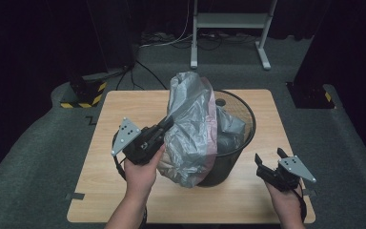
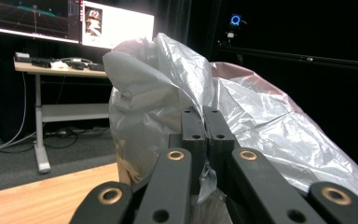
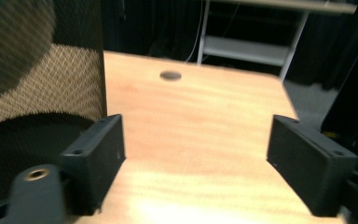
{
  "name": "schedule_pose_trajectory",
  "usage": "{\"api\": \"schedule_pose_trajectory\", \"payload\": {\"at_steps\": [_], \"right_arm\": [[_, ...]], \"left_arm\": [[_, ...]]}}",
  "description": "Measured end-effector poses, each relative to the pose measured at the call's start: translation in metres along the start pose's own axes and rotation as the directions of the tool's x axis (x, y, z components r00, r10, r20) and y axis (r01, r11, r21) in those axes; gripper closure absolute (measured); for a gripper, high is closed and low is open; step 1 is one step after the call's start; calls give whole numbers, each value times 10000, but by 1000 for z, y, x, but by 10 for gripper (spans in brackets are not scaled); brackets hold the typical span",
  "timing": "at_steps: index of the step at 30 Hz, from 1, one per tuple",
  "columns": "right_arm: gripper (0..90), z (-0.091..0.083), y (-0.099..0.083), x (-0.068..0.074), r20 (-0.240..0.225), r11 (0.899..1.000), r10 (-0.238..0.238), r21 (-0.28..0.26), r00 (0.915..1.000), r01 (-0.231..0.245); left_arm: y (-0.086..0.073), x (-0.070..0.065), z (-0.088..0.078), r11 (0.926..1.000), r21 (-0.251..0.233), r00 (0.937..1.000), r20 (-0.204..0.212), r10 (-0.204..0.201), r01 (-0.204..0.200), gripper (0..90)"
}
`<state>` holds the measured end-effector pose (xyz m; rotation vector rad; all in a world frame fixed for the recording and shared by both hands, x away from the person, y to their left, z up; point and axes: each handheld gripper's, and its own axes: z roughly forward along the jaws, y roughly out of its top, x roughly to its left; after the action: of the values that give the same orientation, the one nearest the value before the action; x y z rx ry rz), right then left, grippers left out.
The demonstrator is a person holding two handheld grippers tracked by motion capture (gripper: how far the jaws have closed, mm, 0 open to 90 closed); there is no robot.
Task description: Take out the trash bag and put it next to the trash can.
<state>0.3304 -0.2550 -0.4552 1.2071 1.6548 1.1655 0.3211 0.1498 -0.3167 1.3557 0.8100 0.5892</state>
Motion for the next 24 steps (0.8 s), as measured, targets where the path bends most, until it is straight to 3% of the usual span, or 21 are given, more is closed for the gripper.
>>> {"api": "schedule_pose_trajectory", "payload": {"at_steps": [4,11,20,24], "right_arm": [[155,12,-13,2,329,9971,9,764,9995,-34],[155,19,-25,-3,739,9899,278,1369,9969,-378],[154,20,-29,-6,875,9870,346,1536,9956,-478],[154,19,-28,-4,833,9880,288,1491,9961,-411]], "left_arm": [[6,-4,4,9996,-153,9997,-27,234,-234,886],[16,-11,10,9962,-564,9978,-18,657,-657,886],[30,-16,15,9901,-933,9945,-86,1042,-1046,887],[37,-15,12,9880,-1185,9951,-126,979,-987,887]]}}
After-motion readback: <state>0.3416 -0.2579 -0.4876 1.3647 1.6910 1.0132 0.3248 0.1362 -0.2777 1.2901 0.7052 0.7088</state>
